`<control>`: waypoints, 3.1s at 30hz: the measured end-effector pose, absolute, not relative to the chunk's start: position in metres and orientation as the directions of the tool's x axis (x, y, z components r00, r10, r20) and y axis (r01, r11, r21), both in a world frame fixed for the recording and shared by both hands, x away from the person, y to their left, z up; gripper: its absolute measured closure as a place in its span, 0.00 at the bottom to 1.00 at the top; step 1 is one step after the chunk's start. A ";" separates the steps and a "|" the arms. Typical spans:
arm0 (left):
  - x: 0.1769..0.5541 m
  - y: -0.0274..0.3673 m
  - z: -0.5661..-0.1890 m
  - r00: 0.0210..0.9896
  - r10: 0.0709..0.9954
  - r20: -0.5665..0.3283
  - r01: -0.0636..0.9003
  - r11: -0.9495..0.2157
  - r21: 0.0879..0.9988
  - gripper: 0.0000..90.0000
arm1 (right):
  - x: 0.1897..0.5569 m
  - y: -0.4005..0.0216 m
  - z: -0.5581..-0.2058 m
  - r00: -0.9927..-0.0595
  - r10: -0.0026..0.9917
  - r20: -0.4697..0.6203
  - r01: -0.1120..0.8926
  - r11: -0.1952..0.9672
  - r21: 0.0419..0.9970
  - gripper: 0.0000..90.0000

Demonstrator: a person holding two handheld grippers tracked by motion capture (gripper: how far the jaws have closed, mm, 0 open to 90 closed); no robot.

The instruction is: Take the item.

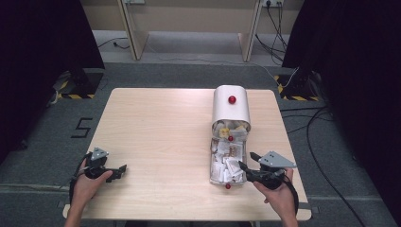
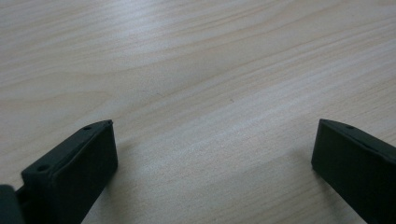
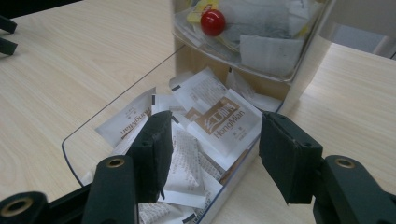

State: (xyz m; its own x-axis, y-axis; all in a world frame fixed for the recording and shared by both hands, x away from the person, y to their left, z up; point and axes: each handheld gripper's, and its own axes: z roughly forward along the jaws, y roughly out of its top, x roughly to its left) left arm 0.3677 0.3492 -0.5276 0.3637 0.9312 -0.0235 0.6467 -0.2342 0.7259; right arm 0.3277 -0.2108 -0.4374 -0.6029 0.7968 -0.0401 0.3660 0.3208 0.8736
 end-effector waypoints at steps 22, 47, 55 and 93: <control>0.368 0.349 -0.528 0.364 0.931 -0.024 0.647 -0.234 0.726 0.00 | 0.332 -0.197 -0.442 -0.645 0.764 -0.020 0.366 0.332 0.870 0.52; 0.368 0.349 -0.528 0.364 0.931 -0.024 0.647 -0.234 0.726 0.00 | 0.339 -0.192 -0.459 -0.660 0.751 0.013 0.404 0.341 0.849 0.54; 0.368 0.349 -0.528 0.363 0.931 -0.024 0.647 -0.234 0.726 0.00 | 0.345 -0.192 -0.464 -0.658 0.753 0.016 0.414 0.344 0.843 0.54; 0.368 0.349 -0.528 0.363 0.931 -0.024 0.647 -0.234 0.726 0.00 | 0.353 -0.187 -0.475 -0.694 0.720 -0.007 0.407 0.400 0.821 0.90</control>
State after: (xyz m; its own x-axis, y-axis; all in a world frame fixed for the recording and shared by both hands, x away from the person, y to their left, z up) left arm 0.3678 0.3492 -0.5276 0.3634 0.9313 -0.0238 0.6467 -0.2337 0.7260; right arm 0.3534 -0.1867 -0.4751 -0.6941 0.7198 -0.0073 0.4066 0.4004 0.8212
